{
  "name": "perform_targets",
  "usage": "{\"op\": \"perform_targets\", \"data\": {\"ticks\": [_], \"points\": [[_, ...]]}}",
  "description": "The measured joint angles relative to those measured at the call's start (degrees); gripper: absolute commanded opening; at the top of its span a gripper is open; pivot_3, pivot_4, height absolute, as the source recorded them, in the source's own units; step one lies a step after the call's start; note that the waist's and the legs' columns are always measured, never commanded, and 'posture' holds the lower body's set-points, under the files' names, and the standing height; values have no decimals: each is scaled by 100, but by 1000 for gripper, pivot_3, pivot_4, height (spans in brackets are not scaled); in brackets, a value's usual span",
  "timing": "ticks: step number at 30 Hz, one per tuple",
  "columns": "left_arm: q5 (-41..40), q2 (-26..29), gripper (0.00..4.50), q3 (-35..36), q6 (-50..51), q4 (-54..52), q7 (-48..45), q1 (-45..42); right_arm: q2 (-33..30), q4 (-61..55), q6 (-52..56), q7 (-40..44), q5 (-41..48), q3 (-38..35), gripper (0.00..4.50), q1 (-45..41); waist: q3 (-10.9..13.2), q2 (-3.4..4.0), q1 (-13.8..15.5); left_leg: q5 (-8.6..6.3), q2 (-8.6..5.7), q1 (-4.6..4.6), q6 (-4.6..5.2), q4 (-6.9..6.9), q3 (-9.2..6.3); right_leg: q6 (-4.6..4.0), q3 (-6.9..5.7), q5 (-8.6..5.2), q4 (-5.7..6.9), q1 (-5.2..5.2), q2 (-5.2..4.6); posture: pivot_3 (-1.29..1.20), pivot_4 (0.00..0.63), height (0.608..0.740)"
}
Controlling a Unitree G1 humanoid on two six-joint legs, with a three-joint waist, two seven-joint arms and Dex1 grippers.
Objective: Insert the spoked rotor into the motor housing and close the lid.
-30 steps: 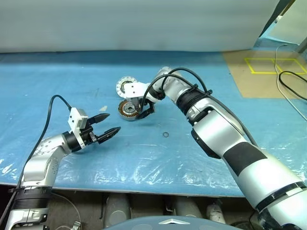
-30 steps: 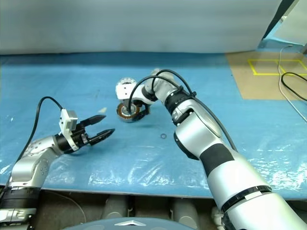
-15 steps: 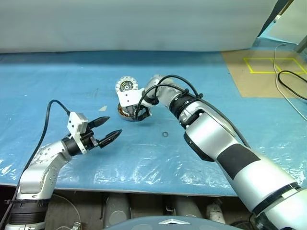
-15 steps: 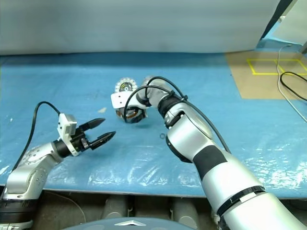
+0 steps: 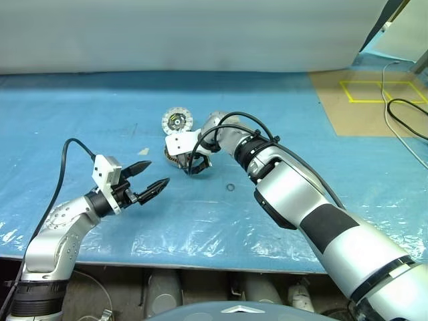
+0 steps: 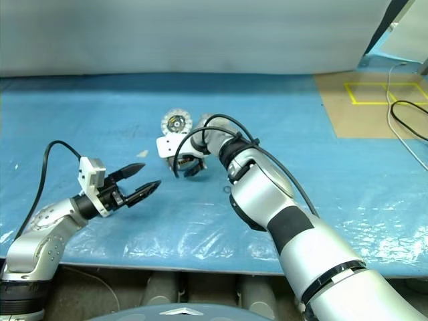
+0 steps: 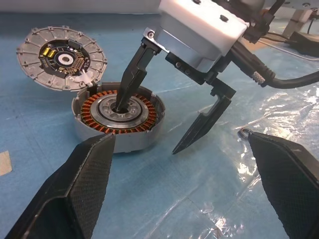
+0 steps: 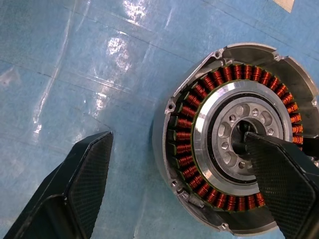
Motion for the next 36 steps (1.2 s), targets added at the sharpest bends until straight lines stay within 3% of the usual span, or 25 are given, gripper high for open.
{"op": "perform_targets", "data": {"ticks": [6, 9, 14, 22, 27, 32, 36], "points": [[0, -2, 4500, -2, 18, -12, 64, 1, 94, 0, 88, -67, -28, -26, 4446, 61, 0, 0, 3, 0, 1, 2, 0, 6, 0, -2, 1, 1, 6, 1, 0, 0, 150, 740], [3, -22, 4500, -8, 18, -13, 101, -2, 92, -2, 73, -63, -69, -24, 3832, 63, 0, 0, 7, 0, 1, 2, 0, 7, 0, -2, 1, 1, 8, 1, 0, 0, 150, 740], [15, -102, 4500, -52, 17, -13, 159, -18, 22, -38, -25, -107, -177, -16, 2255, 49, 0, 0, 13, 0, 0, 2, -1, 7, 0, -2, 1, 1, 6, 2, -1, 0, 150, 740], [36, -174, 4500, -169, 10, 19, 150, -131, -126, -44, -216, 195, -314, 16, 2255, -12, 0, 0, 12, -1, 2, 6, 2, 9, 0, -3, 1, 1, 16, 2, 0, 0, 150, 740], [39, -172, 4500, -208, 7, 99, 64, -269, -252, -311, -66, 1050, -128, -138, 2255, 14, 0, 0, 5, 2, 2, 1, 17, 10, 0, -3, 1, 1, 15, -1, 0, 0, 150, 740], [60, -167, 4500, -251, 1, 389, -94, -451, -487, -1510, 690, 1938, 176, -244, 2255, 520, 1, -1, 11, 8, 2, 0, 29, 11, -3, -4, 0, 1, 28, -6, 0, 0, 150, 740], [87, -111, 4500, -288, -1, 612, -279, -667, -773, -3274, 1613, 2422, 294, -170, 2255, 1318, 2, -5, 21, 8, 2, 2, 29, 13, -5, -10, 0, -3, 43, -8, 0, 0, 150, 740]]}}
